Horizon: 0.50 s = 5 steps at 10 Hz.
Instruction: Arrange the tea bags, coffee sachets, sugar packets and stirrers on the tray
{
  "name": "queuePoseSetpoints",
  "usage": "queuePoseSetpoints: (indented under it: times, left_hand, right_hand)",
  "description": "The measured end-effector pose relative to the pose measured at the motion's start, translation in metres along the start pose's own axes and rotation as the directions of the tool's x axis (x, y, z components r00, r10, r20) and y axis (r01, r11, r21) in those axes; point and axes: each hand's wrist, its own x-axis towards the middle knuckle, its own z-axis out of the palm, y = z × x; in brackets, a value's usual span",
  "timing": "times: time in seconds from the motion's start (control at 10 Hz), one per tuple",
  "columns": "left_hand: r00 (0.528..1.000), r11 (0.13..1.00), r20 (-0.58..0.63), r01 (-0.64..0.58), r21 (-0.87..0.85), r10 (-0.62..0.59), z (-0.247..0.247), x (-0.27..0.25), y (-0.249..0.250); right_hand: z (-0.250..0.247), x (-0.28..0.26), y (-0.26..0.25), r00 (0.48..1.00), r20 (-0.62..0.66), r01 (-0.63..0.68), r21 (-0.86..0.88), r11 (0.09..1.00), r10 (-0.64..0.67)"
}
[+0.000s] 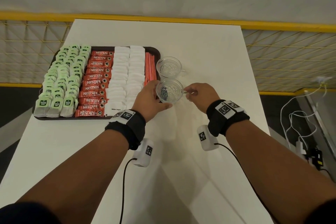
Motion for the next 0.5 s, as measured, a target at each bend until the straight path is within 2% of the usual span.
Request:
queuePoseSetpoints:
  times: [0.2, 0.4, 0.5]
  left_hand:
    - [1.000, 0.999, -0.001, -0.024, 0.042, 0.024, 0.001, -0.002, 0.003]
    - [1.000, 0.983, 0.022, -0.004, 0.184, 0.000, -0.012, -0.007, -0.008]
    - [0.999, 0.974, 0.010, 0.037, 0.225, -0.040, -0.019, -0.018, -0.015]
  right_hand:
    - [0.001, -0.002, 0.000, 1.000, -0.010, -0.026, 0.042, 0.999, 0.026]
    - [-0.001, -0.012, 0.005, 0.996, 0.033, -0.087, 0.024, 0.996, 0.086]
    - [-0.001, -0.024, 0.014, 0.994, -0.015, -0.111, 0.050, 0.993, 0.112]
